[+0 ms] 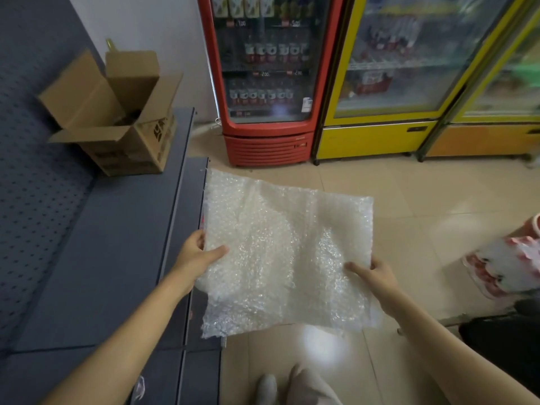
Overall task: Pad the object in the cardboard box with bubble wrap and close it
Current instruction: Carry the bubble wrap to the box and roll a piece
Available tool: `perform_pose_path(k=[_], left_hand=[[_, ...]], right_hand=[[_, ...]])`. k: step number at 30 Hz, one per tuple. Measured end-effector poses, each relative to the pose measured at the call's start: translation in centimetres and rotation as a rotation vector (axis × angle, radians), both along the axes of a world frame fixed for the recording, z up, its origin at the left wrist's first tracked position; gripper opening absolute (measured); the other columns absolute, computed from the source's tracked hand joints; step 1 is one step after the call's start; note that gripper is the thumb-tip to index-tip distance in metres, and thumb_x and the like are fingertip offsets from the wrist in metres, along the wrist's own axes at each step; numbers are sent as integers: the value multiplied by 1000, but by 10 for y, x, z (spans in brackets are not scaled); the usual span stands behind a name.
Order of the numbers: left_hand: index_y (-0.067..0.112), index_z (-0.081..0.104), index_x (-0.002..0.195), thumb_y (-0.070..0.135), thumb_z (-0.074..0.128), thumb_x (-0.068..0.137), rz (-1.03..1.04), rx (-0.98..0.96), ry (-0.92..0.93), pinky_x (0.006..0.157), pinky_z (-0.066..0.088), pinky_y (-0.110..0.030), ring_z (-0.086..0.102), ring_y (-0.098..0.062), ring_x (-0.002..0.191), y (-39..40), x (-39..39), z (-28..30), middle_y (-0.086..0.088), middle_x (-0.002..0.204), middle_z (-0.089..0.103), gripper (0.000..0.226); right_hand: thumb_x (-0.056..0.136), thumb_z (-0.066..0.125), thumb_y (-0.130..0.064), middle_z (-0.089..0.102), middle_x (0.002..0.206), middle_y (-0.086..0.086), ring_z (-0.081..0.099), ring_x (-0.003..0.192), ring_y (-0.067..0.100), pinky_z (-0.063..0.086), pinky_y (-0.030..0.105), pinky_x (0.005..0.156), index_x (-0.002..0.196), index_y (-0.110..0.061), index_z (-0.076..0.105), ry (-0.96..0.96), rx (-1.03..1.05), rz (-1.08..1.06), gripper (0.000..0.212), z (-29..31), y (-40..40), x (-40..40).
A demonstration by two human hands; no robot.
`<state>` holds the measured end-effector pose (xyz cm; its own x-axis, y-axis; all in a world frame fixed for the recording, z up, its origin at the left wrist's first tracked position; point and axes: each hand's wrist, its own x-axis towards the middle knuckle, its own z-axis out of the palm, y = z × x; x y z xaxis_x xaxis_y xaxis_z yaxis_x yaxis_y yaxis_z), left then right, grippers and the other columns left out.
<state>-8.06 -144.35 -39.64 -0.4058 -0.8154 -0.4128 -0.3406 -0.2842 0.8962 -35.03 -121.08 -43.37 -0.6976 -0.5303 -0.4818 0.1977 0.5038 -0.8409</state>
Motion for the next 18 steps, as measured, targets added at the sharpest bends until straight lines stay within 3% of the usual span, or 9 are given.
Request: perform_pose_path(k=[6,18], left_hand=[[8,46,132,7,79,74,99,-30,-38,90,53,-42,62,-25,107,-43,-45,-9,-8,122,61,67],[10,52,120,4,77,75,264,-34,-91,81,54,-40,65,-26,91,-110,-91,-22,-10,112,65,51]], right_hand=[[81,73,-15,69,83,6,66,63,14,48,15,44,109,-3,63,21,-6,48,32,-3,-57,-54],[79,74,-24,70,90,7,69,72,16,48,13,45,109,-4,62,126,7,193,38,0,-168,-125]])
